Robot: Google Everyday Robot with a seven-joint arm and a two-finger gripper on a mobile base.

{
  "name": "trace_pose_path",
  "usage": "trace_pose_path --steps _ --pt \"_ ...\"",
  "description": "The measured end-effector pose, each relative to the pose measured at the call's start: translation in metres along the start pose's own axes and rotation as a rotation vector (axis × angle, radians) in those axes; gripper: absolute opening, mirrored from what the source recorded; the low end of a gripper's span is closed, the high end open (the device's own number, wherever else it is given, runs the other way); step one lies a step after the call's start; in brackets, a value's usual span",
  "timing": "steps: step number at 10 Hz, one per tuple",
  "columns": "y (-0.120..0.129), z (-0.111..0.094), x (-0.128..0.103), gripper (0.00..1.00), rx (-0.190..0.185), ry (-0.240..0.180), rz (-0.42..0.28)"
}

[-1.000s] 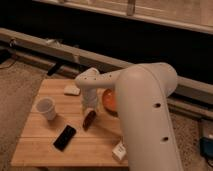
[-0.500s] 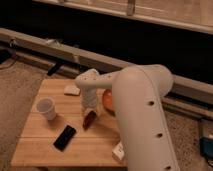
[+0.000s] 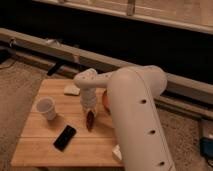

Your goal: Place the pepper in the ceramic cup

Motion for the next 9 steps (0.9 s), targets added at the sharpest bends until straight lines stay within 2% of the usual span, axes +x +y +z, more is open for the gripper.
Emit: trace_pose_path --steps 1,2,4,8,9 --pt "0.001 -0.001 0.000 0.05 0.001 0.009 -0.004" --pt "0.002 -0.003 0.001 0.00 0.000 0.012 -0.008" --pt "0.003 -0.020 0.005 0.00 0.001 0.000 -0.021" --pt "0.024 -0.094 0.027 0.00 0.010 -0.108 -0.138" --pt "0.037 -0.115 0.035 0.00 0.015 -0.141 -0.194"
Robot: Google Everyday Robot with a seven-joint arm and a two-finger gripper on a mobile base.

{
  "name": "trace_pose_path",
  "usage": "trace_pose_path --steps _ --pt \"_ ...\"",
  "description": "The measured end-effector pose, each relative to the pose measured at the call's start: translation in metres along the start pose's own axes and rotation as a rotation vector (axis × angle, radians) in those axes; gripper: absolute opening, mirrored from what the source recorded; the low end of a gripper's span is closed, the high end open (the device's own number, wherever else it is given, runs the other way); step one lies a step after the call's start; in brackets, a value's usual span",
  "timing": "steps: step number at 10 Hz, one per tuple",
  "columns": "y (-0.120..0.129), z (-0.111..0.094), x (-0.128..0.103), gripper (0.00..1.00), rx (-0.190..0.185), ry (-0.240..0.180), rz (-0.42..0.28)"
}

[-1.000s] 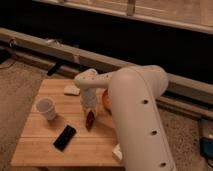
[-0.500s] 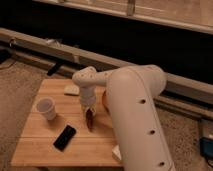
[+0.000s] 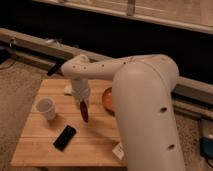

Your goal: Place the pepper in the ceramic cup

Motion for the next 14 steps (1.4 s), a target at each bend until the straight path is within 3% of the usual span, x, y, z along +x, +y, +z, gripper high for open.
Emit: trace_pose_path --steps 2,4,9,12,14 --pt "0.038 -0.036 0.006 0.00 0.011 -0.065 -0.120" --pt "0.083 -0.054 0.004 0.00 0.008 -0.135 -0.248" --pt "0.158 -0.066 -0.013 0.00 -0.019 -0.228 -0.461" --pt "0.181 -0.081 -0.022 0.00 -0.046 -0.276 -0.543" --pt "0.195 -0.084 -0.026 0.00 -0.046 -0.287 -0.580"
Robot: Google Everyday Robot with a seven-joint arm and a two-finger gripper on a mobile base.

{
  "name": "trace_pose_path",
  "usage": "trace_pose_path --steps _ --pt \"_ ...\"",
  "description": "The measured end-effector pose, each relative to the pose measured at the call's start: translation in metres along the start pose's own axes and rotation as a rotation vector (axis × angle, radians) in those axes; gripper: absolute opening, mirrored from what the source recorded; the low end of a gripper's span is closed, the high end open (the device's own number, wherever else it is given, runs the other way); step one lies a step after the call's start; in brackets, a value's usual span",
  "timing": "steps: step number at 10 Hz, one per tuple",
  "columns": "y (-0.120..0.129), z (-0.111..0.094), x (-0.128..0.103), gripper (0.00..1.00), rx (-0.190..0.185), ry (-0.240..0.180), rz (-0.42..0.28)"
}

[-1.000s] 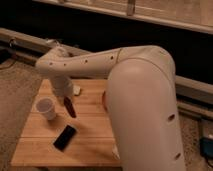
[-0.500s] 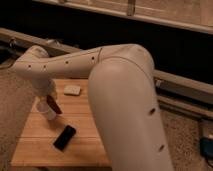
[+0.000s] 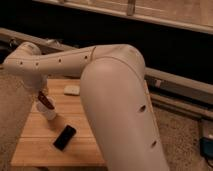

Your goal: Place the pepper in the ceramic cup

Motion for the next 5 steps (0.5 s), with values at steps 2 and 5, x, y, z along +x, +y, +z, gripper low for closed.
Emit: trace_pose_path --steps 2,5 --pt "0.005 0.004 -0.014 0.00 -0.002 -0.008 -0.020" --pt "0.006 0.012 -0.031 0.00 -0.015 -0.031 -0.036"
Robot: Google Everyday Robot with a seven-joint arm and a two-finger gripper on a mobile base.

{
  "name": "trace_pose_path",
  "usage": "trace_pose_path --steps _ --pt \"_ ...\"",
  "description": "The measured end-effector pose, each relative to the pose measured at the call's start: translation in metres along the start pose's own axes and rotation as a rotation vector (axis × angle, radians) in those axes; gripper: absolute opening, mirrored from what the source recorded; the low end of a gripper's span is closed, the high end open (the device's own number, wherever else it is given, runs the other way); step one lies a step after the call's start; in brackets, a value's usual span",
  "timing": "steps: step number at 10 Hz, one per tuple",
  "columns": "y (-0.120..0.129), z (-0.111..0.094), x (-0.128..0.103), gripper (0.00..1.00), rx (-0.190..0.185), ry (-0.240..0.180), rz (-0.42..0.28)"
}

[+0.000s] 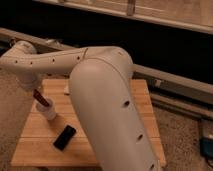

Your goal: Place the pepper in the ceramic cup

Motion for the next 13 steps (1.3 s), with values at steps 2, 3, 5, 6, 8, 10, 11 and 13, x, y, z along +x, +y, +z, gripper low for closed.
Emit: trace_pose_path --steps 2,3,5,6,8,10,11,13 --pt "0.001 0.005 -0.005 0.09 -0.023 -0.021 -0.015" --pt "-0.003 0.007 -0.005 0.19 -0.037 -0.033 -0.016" --pt "-0.005 0.016 -0.004 0.39 -0.070 -0.046 -0.013" --pt "-0.005 0.020 -0.004 0.49 -0.083 -0.049 -0.013" --pt "-0.004 0.028 -0.004 0.69 -0.107 -0.052 -0.010" --pt "-0.004 0.032 -0.005 0.80 -0.124 -0.061 -0.006" --pt "-0.004 0.032 -0.005 0.80 -0.131 -0.066 -0.006" --pt "-0.006 0.032 -0.005 0.80 -0.138 -0.071 -0.003"
